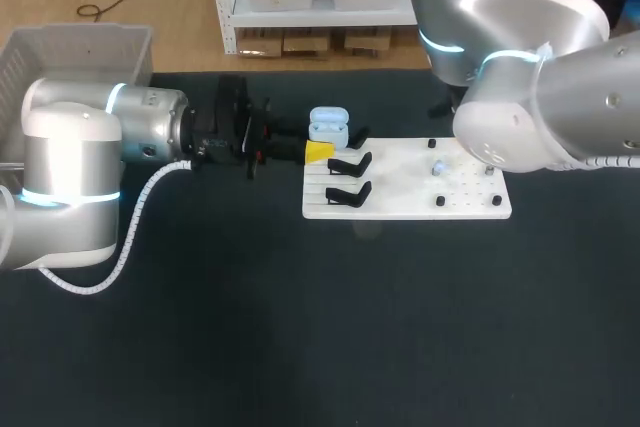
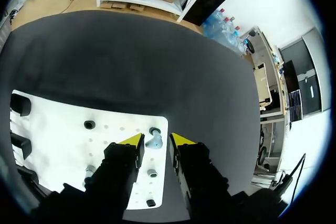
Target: Pick up each earbud case from the left stands, insert the matching earbuds, close the lid, and place the case in the box.
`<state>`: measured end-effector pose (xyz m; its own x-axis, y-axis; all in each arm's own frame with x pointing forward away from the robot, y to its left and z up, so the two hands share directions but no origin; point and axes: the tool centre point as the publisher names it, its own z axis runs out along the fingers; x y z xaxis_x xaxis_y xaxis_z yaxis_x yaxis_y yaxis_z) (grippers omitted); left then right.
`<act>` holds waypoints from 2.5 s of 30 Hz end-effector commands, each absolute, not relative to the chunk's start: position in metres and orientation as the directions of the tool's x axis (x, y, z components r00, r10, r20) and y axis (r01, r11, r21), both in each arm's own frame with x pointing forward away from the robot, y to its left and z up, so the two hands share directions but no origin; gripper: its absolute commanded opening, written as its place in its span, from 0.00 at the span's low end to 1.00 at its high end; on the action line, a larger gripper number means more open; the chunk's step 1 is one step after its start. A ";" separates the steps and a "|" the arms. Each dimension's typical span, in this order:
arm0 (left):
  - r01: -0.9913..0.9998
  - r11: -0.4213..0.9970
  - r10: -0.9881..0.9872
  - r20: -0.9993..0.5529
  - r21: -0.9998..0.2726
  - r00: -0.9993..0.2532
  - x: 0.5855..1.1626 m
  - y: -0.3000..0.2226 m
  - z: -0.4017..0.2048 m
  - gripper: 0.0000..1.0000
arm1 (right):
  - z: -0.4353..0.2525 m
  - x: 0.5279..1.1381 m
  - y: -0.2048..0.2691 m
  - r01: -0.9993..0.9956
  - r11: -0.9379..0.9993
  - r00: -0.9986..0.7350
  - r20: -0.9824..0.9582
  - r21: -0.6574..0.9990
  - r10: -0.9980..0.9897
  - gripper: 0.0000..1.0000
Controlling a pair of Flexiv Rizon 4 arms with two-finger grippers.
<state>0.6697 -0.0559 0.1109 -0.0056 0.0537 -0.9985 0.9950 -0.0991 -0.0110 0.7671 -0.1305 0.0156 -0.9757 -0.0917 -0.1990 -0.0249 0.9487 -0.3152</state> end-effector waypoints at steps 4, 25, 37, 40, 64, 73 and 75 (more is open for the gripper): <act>0.995 -0.099 0.052 -0.999 -0.009 -0.004 0.670 -0.056 0.110 0.00 | 0.015 0.767 -0.131 -0.021 0.950 -0.976 -0.199 -0.311 -0.087 0.31; 0.995 -0.099 0.052 -0.999 -0.009 -0.004 0.670 -0.056 0.110 0.00 | 0.008 0.767 -0.132 -0.025 0.949 -0.978 -0.188 -0.316 -0.088 0.24; 0.995 -0.099 0.052 -0.999 -0.009 -0.004 0.670 -0.056 0.110 0.00 | 0.005 0.766 -0.131 -0.024 0.948 -0.980 -0.180 -0.318 -0.085 0.00; 0.995 -0.099 0.052 -0.999 -0.009 -0.004 0.670 -0.056 0.110 0.00 | 0.005 0.765 -0.132 -0.023 0.947 -0.980 -0.179 -0.320 -0.084 0.00; 0.995 -0.099 0.052 -0.999 -0.009 -0.004 0.670 -0.056 0.110 0.00 | 0.084 0.708 -0.111 0.005 0.971 -0.984 -0.174 -0.239 -0.038 0.00; 0.995 -0.099 0.052 -0.999 -0.009 -0.004 0.670 -0.056 0.110 0.00 | 0.128 0.680 -0.054 -0.060 0.976 -0.990 -0.109 -0.210 -0.084 0.00; 0.995 -0.099 0.052 -0.999 -0.009 -0.004 0.670 -0.056 0.110 0.00 | 0.136 0.675 -0.042 -0.074 0.980 -0.992 -0.086 -0.185 -0.091 0.00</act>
<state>0.6697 -0.0559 0.1109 -0.0056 0.0538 -0.9985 0.9950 -0.0992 -0.0110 0.6772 -0.0543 0.1167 -0.9891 -0.0911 -0.1158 -0.0684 0.9801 -0.1865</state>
